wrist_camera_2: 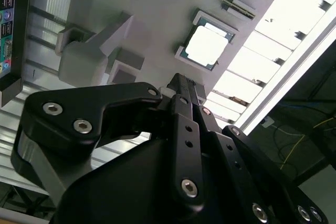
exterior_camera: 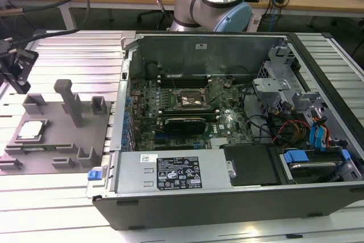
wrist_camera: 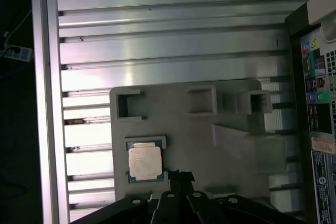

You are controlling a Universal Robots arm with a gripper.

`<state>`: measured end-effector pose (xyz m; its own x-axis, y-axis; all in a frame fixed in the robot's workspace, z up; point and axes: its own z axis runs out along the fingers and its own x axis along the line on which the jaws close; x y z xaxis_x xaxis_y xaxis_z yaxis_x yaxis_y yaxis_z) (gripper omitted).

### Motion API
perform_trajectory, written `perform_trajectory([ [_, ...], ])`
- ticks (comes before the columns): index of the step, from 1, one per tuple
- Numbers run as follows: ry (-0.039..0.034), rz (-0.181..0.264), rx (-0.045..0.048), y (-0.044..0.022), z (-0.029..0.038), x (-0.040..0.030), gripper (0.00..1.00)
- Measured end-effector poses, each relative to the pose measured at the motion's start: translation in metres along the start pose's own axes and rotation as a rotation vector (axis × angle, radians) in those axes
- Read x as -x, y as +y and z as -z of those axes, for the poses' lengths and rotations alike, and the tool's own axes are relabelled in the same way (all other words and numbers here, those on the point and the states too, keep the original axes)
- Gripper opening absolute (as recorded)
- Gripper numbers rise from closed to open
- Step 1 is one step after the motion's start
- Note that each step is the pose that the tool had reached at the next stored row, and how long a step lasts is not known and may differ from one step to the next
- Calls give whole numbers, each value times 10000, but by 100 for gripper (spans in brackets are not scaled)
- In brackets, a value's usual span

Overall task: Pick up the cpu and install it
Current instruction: 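Pick up the cpu and move it towards the insertion slot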

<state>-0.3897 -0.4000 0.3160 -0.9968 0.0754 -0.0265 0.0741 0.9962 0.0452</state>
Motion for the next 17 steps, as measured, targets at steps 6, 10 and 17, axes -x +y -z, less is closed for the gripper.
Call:
perform_trajectory([
  [6, 1, 1, -4, -5, -34, -38, 11],
  [10, 2, 2, -5, -14, -86, -63, 11],
  [17, 2, 1, -5, -44, -163, -112, 11],
])
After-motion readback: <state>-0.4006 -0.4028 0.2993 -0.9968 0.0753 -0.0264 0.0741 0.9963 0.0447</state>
